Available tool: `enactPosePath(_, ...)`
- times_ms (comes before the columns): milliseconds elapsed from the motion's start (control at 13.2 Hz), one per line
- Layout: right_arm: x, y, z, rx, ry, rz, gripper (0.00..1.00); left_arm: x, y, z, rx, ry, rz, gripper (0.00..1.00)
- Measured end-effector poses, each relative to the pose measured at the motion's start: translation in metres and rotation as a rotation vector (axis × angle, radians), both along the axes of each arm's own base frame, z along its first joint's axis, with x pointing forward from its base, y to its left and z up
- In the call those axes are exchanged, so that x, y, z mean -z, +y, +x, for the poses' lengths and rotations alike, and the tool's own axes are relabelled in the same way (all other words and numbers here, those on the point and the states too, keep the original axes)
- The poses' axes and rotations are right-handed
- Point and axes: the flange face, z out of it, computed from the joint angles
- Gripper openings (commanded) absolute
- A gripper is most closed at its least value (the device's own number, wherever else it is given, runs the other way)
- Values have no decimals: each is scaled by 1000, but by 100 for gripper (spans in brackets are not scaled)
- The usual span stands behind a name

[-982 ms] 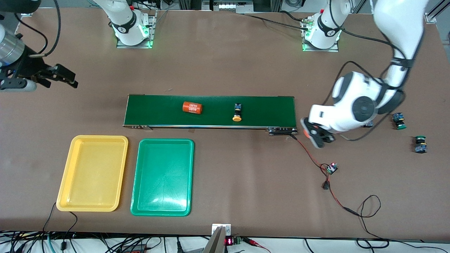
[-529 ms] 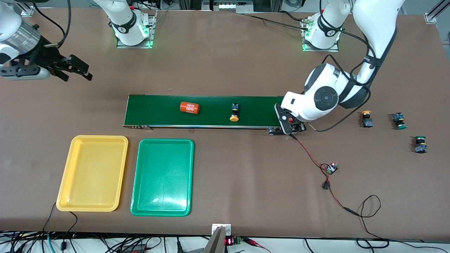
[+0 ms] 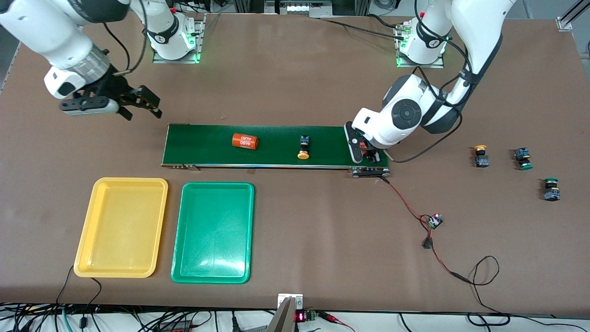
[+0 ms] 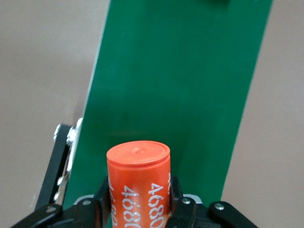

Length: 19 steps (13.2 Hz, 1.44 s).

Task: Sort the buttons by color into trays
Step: 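Place the cylinder on the conveyor while the right gripper reaches the conveyor, then grasp the blue button with the left gripper while the right gripper grasps yellow button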

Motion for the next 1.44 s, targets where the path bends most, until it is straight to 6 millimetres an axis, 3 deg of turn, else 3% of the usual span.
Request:
enactPosePath(529, 55, 34, 21, -34, -36, 10, 100, 9, -2, -8, 121, -37, -38, 0)
enactPosePath(604, 64, 39, 24, -39, -38, 15, 100, 9, -2, -8, 123, -38, -39, 4)
enactPosePath(680, 71, 46, 26, -45, -44, 19, 100, 9, -2, -9, 125, -39, -39, 56)
enactPosePath(755, 78, 53, 27, -38, -46, 27, 100, 9, -3, -9, 126, -39, -39, 100)
enactPosePath(982, 95, 89, 23, 33, -32, 62, 100, 10, 0, -8, 122, -37, -37, 100)
enactPosePath(1133, 104, 99, 22, 43, -27, 70, 100, 7, 2, -6, 118, -43, -36, 100)
enactPosePath(1284, 113, 101, 24, 42, -17, 71, 100, -8, 4, -7, 123, -46, -16, 100)
enactPosePath(1435, 121, 110, 25, 34, -26, 78, 100, -39, 12, -6, 121, -48, 28, 100)
